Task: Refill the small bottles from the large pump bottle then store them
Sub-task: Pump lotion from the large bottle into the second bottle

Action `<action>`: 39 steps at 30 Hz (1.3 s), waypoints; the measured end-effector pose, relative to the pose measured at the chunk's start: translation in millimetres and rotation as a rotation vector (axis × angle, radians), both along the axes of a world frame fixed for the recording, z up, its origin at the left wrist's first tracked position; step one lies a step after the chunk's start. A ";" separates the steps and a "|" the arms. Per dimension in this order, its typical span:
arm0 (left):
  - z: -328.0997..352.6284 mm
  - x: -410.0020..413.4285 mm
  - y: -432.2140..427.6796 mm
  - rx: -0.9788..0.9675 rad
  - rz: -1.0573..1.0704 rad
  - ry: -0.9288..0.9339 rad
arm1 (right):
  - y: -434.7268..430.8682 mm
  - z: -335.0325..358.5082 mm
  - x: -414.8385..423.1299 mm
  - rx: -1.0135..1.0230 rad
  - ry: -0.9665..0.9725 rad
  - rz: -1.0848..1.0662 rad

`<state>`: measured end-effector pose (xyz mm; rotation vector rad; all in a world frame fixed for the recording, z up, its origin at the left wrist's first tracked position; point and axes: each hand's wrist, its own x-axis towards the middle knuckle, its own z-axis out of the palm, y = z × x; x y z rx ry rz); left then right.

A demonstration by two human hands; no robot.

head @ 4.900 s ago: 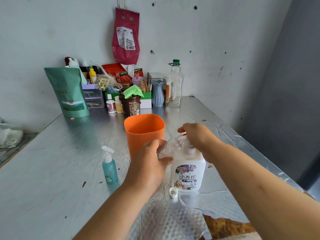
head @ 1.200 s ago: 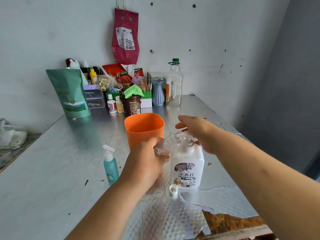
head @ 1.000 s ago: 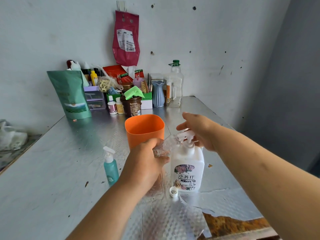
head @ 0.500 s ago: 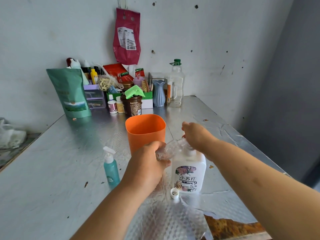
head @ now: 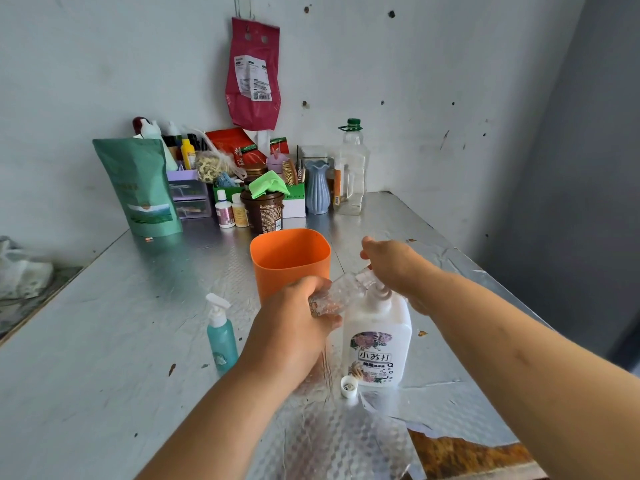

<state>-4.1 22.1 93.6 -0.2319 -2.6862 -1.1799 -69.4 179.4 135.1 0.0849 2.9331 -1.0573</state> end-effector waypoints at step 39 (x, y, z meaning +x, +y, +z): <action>-5.6 -2.6 0.7 0.003 -0.004 -0.052 | -4.9 -11.1 2.1 0.017 0.069 -0.102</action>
